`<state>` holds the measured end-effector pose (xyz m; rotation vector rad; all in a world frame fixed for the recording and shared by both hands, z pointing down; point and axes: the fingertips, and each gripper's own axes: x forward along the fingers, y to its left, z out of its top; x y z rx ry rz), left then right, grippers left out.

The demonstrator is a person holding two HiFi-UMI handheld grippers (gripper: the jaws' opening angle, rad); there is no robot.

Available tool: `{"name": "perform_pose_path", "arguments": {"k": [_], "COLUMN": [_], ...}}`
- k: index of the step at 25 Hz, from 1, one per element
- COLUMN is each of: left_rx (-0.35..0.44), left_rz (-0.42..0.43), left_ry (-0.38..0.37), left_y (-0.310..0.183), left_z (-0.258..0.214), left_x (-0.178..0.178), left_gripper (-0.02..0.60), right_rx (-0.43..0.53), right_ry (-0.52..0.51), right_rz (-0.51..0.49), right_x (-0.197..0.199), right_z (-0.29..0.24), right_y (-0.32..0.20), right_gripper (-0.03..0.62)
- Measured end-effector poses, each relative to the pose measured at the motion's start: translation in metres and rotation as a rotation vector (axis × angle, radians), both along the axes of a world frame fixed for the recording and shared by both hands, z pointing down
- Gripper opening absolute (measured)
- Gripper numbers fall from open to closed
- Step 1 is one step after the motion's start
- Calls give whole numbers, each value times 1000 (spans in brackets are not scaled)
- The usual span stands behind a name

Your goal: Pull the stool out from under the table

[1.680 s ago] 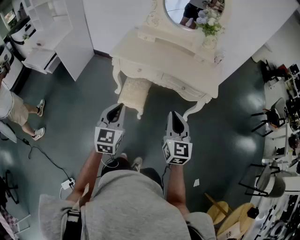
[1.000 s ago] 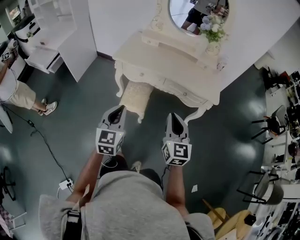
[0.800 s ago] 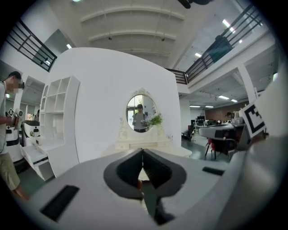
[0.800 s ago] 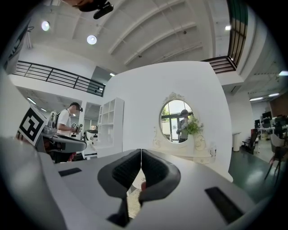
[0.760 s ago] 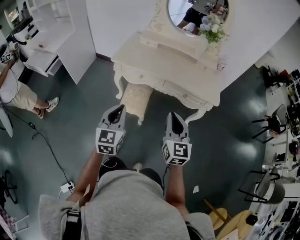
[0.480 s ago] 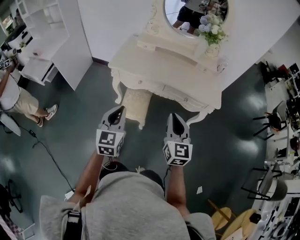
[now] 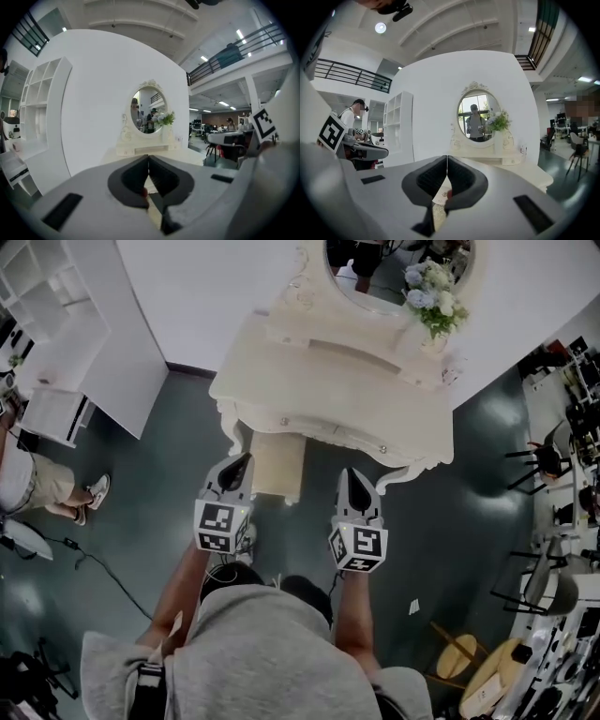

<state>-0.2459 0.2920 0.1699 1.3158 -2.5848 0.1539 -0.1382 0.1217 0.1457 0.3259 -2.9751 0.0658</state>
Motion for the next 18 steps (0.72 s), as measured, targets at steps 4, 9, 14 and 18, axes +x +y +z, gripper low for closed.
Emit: {"name": "perform_pose_path", "arguments": {"k": [4,9,14,18], "left_rx": [-13,-27,-44,-65], "left_rz": [47,105,158,191], "left_ry": [44,95,135,182], "left_y": [0,-3,-13,-24], "left_z": [22,52,83,114], "left_x": [-39,-77,-102,-105], "left_gripper": [5,5,5,5], "right_rx": [-15,-43,-56,-78], "right_ry": [34,68,102,149], "right_rz": [51,124,158,169], "right_x": [-32,-63,-87,-96], "right_z": [17,43,73,107], "right_y": [4,1,1,-5], "right_gripper": [14,14,15,14]}}
